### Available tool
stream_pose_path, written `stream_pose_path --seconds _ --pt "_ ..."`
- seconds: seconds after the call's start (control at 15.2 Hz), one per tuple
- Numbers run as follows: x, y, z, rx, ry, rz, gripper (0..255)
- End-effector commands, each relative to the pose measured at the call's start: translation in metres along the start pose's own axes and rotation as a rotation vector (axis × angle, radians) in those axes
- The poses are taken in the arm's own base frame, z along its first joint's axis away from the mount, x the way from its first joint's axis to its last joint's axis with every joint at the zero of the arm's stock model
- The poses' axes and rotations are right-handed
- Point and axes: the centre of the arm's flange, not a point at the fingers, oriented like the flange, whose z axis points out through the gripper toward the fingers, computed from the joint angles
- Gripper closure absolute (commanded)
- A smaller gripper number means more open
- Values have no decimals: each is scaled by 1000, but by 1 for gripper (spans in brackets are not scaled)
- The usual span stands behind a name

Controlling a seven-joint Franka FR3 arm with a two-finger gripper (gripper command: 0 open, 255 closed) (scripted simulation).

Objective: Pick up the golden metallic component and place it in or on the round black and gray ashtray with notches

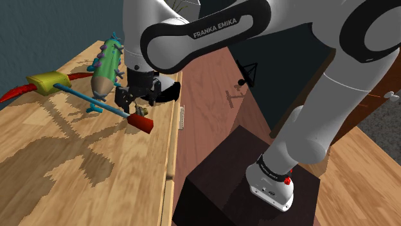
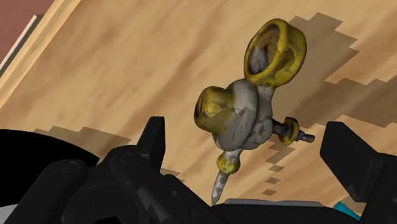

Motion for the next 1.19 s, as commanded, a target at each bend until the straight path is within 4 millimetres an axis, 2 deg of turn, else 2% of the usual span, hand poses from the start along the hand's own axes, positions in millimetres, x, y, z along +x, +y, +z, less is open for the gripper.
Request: stream_pose_path --seconds 0.0,0.33,0.4,0.99,1.12 --pt "0 0 2 0 0 0 0" --pt "0 0 2 0 0 0 0" --pt "0 0 2 0 0 0 255" --pt "0 0 2 0 0 0 255" --pt "0 0 -9 0 0 0 255"
